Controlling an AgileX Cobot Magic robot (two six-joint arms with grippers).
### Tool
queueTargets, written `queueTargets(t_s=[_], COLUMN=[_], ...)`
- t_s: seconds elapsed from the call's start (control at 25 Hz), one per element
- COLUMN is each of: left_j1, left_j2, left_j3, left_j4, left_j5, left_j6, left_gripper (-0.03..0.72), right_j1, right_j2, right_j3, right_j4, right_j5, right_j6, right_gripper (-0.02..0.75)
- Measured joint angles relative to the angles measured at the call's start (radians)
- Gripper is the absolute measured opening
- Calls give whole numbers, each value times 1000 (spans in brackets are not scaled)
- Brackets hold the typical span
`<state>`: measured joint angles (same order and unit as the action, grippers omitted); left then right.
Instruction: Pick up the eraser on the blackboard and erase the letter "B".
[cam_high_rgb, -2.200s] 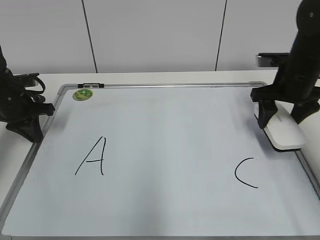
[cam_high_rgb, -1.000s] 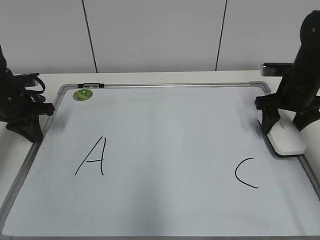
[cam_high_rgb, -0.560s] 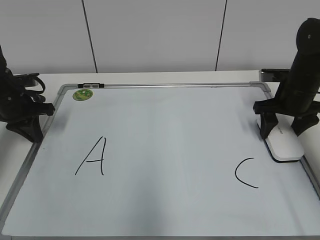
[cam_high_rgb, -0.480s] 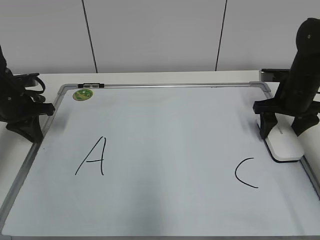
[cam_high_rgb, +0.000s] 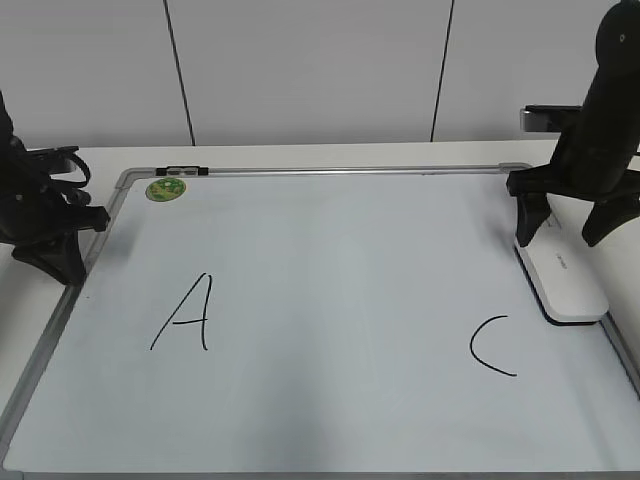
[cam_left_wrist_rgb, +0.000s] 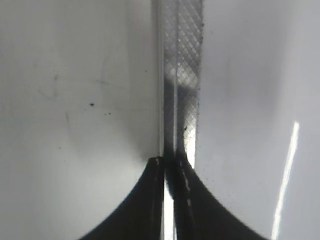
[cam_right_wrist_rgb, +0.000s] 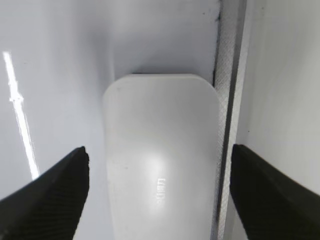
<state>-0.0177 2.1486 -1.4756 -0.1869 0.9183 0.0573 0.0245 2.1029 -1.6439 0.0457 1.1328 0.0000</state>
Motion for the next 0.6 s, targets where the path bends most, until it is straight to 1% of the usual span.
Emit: queueTargets(t_s=[0.12,0.24,0.32,0.44,0.52,0.6], left_j1=[0,0,0,0,0,0], left_j2=[0,-9,-30,-50,-56,-62], left_j3=[0,-2,-9,-33,-44,-44], left_j4=[0,4,4,4,4,4], left_j5=[0,5,21,44,65,82], left_j6=[0,1,1,1,2,2], left_gripper=[25,66,128,268,346,404], right_j1=[0,0,0,0,0,0], right_j2=[0,0,0,0,0,0], right_j3=[-12,-12,-12,-12,-12,-12], right_j4=[-6,-16,-18,-20,-20,-20], right_j5=[19,39,43,56,68,72], right_j6=[0,0,0,0,0,0], right_gripper=[653,655,657,657,659,659])
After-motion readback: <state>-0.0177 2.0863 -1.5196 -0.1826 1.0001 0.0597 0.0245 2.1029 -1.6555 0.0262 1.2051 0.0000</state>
